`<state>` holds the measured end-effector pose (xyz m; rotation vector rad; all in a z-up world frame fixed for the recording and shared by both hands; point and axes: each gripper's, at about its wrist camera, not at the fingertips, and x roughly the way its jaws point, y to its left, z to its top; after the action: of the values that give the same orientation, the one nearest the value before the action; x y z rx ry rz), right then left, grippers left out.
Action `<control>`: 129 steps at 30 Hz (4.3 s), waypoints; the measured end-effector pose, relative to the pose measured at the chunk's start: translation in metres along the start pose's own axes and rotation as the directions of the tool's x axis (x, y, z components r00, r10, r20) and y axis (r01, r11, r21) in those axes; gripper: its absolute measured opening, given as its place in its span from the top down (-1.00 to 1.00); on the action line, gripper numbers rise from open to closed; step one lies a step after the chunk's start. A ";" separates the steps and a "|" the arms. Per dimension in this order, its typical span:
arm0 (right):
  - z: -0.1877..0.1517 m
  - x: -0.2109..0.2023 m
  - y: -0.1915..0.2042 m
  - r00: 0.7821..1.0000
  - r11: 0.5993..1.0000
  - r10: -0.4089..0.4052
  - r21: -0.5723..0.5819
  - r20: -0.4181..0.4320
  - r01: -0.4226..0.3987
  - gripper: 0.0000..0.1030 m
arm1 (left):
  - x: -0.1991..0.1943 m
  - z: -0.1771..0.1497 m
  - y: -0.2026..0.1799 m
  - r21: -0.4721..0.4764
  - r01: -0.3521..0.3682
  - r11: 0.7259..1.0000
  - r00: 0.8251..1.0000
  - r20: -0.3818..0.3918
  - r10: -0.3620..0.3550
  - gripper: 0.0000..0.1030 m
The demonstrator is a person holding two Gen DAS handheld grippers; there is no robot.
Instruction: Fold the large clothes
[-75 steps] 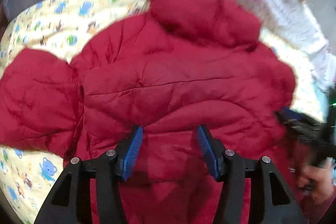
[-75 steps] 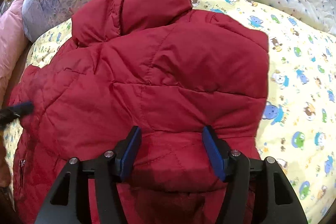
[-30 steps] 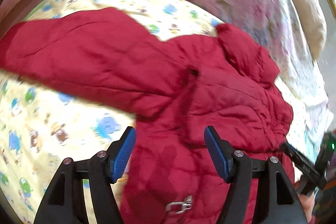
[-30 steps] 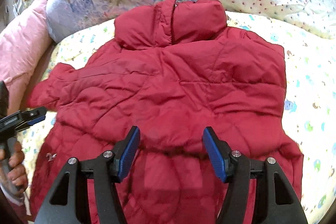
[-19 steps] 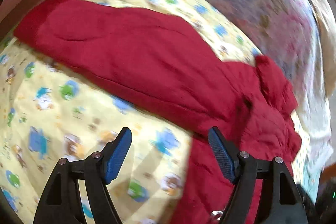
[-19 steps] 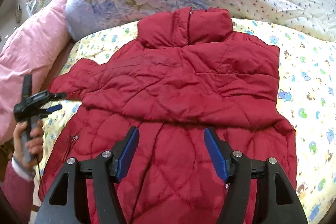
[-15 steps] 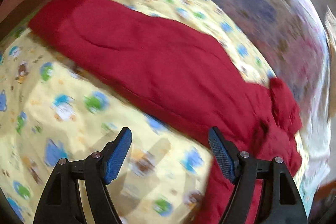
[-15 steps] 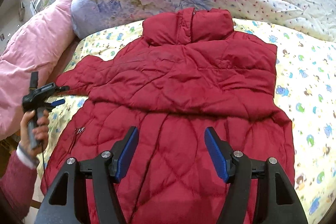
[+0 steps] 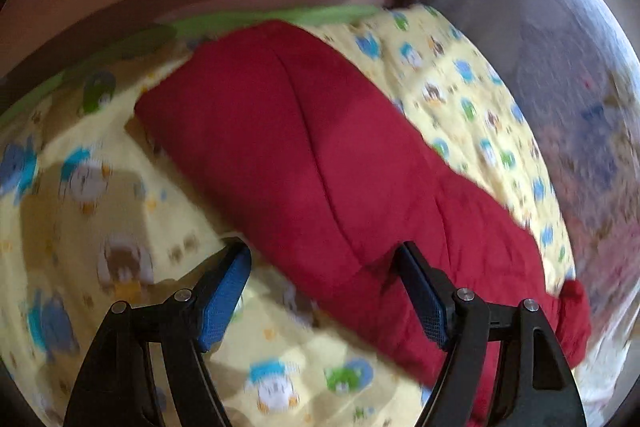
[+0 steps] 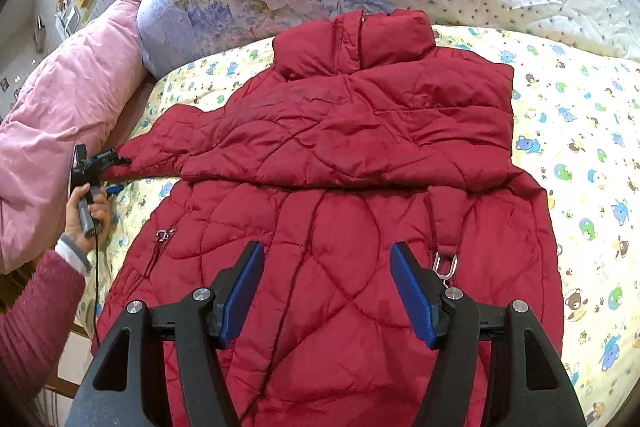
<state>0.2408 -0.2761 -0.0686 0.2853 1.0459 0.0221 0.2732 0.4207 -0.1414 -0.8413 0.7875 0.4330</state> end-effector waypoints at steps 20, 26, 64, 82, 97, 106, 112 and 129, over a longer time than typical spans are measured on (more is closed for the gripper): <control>-0.006 -0.002 -0.012 0.999 0.997 0.047 0.056 0.005 -0.047 -0.30 | -0.086 -0.041 -0.067 0.269 0.210 0.940 0.966 0.091 -0.241 0.85; -0.004 -0.003 -0.018 0.997 0.993 0.083 0.084 0.000 -0.083 -0.30 | -0.124 -0.092 -0.115 0.412 0.310 0.857 0.934 0.039 -0.356 0.86; 0.033 -0.003 -0.129 0.981 0.911 0.132 0.372 0.142 -0.176 -0.33 | 0.010 -0.327 -0.387 0.764 0.488 0.423 0.872 -0.408 -0.269 0.83; 0.079 0.062 -0.144 0.938 0.802 0.309 0.489 0.155 -0.345 -0.56 | 0.061 -0.359 -0.415 0.766 0.527 0.369 0.850 -0.474 -0.229 0.16; 0.090 0.083 -0.144 0.959 0.841 0.257 0.462 0.115 -0.281 0.78 | 0.029 -0.315 -0.374 0.721 0.536 0.440 0.844 -0.462 -0.271 0.01; 0.096 0.045 -0.143 0.973 0.897 0.130 0.395 0.191 -0.197 0.87 | 0.038 -0.233 -0.352 0.700 0.384 0.602 0.923 -0.285 -0.258 -0.03; 0.092 0.066 -0.141 0.992 0.927 0.043 0.366 0.122 -0.085 0.86 | 0.084 -0.236 -0.353 0.687 0.381 0.619 0.919 -0.351 -0.177 -0.04; 0.098 0.110 -0.045 0.991 0.991 -0.136 0.020 0.002 0.136 0.12 | 0.099 -0.255 -0.362 0.754 0.311 0.579 0.944 -0.313 -0.100 -0.18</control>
<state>0.3748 -0.3240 -0.1269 0.2310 1.0612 -0.1112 0.4494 0.0031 -0.1442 -0.1094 0.9740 -0.2660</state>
